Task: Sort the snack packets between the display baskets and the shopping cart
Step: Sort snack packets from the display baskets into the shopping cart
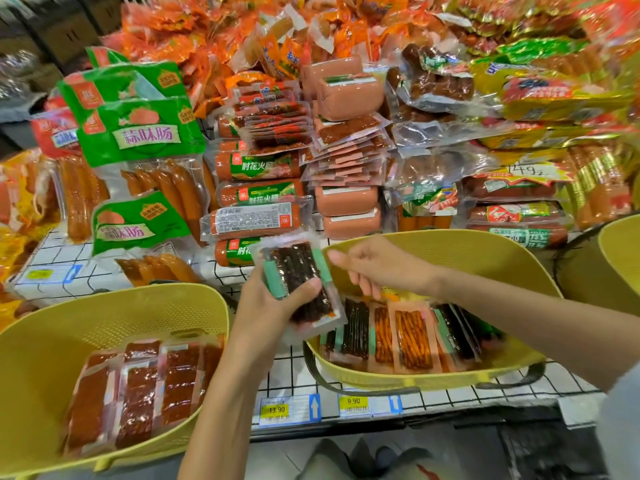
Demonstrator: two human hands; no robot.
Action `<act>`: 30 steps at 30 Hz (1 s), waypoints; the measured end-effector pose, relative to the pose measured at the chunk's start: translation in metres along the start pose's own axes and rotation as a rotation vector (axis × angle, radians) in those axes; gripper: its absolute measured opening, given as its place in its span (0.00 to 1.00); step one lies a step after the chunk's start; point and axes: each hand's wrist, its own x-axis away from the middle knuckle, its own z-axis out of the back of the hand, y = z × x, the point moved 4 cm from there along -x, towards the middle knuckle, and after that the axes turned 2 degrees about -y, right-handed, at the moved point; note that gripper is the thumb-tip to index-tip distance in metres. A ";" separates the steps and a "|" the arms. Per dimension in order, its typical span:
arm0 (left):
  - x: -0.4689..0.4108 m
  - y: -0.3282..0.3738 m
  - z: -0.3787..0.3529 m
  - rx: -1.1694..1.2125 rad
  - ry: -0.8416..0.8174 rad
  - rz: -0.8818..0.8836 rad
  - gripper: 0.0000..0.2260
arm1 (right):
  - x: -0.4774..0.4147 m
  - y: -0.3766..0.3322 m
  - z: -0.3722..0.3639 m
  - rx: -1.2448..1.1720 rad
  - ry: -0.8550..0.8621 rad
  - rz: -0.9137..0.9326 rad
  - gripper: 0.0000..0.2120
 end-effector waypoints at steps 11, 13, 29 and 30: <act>0.008 -0.001 0.012 0.096 0.059 0.043 0.19 | 0.005 0.061 -0.032 0.619 -0.020 -0.173 0.19; 0.007 -0.001 0.013 0.099 0.086 0.041 0.19 | 0.006 0.054 -0.016 0.356 -0.024 -0.180 0.10; -0.003 0.004 -0.003 0.006 0.058 -0.015 0.20 | 0.024 0.035 0.061 0.305 0.045 -0.150 0.11; -0.003 0.005 -0.005 -0.009 0.043 -0.011 0.20 | 0.028 0.022 0.064 0.131 -0.003 -0.093 0.09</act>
